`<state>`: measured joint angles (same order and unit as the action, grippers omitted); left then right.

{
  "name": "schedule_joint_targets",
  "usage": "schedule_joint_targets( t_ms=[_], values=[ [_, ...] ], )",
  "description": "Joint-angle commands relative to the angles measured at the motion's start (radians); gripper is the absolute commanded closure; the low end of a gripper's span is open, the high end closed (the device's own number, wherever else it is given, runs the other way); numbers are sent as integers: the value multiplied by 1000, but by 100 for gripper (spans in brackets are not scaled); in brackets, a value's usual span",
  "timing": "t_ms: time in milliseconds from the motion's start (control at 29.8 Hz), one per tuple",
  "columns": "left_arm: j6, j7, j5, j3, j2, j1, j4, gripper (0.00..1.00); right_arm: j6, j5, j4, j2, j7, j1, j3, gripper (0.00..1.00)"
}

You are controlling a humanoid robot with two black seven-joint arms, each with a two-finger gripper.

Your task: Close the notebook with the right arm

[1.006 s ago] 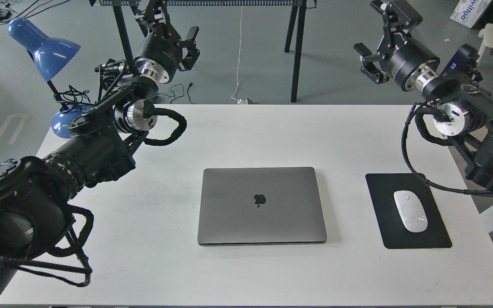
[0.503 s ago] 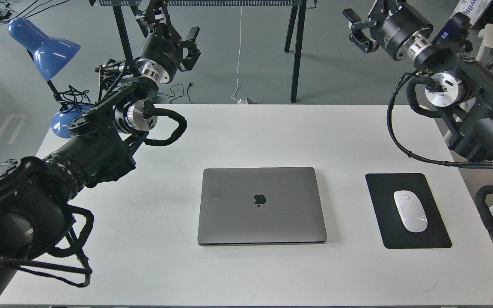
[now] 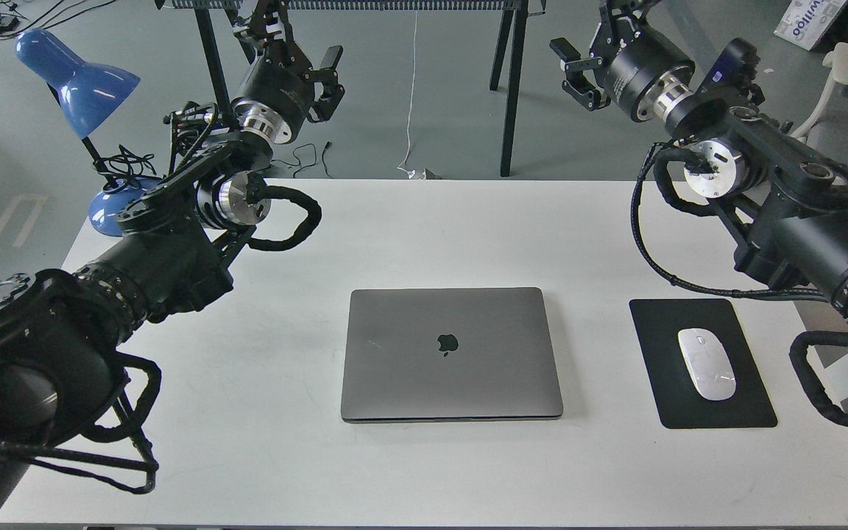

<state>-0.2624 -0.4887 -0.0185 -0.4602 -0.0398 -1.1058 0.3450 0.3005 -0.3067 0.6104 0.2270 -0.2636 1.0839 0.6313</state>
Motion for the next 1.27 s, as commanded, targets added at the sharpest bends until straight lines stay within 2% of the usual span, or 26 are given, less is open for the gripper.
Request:
schedule_joint_targets(
  t_ms=[0, 570, 1240],
  values=[
    [0, 0, 0, 0, 0, 0, 0, 0, -9, 55, 14, -5, 0, -33, 85, 0],
    [0, 0, 0, 0, 0, 1, 0, 0, -78, 135, 12, -47, -2, -88, 209, 0],
    [0, 0, 0, 0, 1, 1, 0, 0, -78, 138, 18, -49, -2, -99, 191, 0]
  ],
)
